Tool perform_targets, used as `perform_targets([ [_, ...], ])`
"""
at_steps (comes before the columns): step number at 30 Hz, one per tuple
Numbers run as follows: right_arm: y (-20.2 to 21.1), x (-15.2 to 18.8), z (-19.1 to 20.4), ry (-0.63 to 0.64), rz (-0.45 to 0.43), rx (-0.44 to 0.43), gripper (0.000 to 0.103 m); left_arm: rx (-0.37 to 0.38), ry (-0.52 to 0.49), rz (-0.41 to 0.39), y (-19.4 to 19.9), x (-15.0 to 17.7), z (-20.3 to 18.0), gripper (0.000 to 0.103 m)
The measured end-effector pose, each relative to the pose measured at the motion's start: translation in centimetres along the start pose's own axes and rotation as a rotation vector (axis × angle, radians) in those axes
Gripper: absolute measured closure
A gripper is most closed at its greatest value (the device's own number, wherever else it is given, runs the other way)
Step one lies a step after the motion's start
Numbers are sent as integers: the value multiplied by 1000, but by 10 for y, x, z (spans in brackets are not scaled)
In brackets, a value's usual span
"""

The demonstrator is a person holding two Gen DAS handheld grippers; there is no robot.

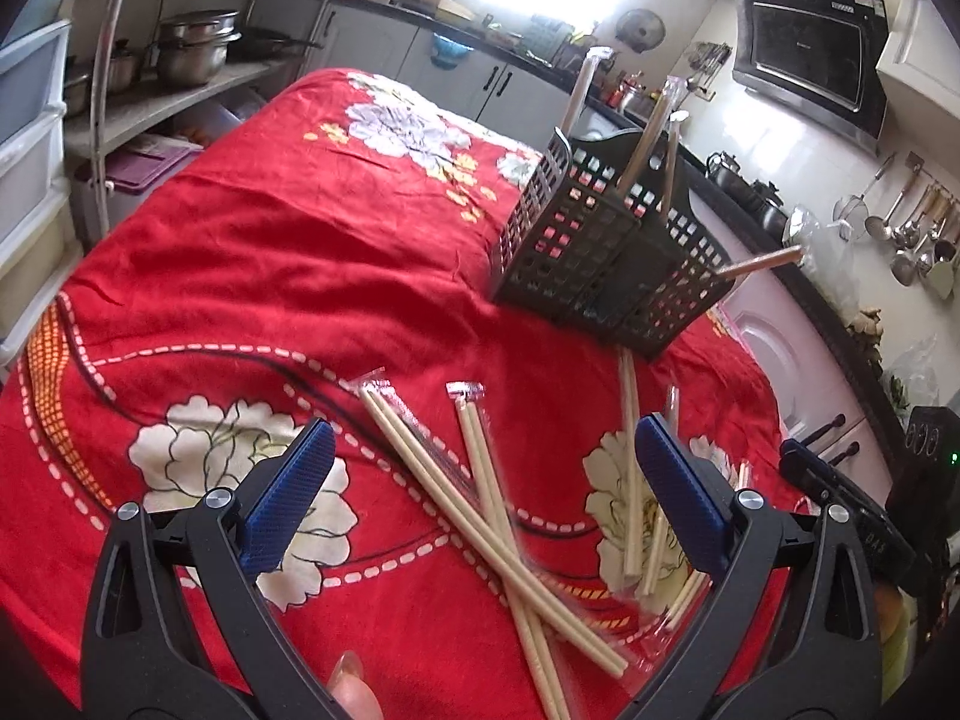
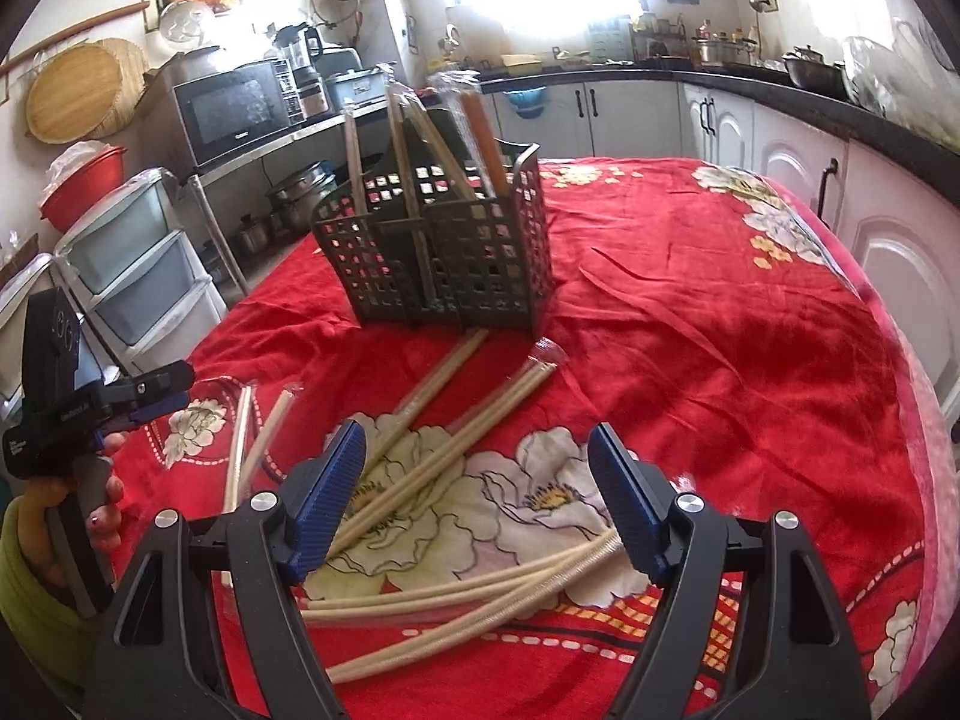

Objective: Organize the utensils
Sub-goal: 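Move both open tools back down toward the remaining chopstick packs on the cloth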

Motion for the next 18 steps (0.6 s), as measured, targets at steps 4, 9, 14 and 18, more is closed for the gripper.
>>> perform_targets([
  [4,1,6,-13,-21,9,21,29,0,-6,24,-6,6,-1,11],
  [9,3,17,-31,-56,23,48,29,8,15,53,-14,11,0,11],
  [14,0,25,-50,-104,51,73,29,23,56,94,-26,16,4,14],
  [18,-9,29,-64,-142,84,79,29,37,123,131,-35,20,13,20],
])
Point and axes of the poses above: each gripper's, at about its wrist camera, not at the fingertips, and y roughly against the way its jaws point, z to its left, x to its underside, the point moved 7 cm from there along -y, roughly the way its jaws point, and after that the axes turned 2 degrees about y, right-handed, at the moved point
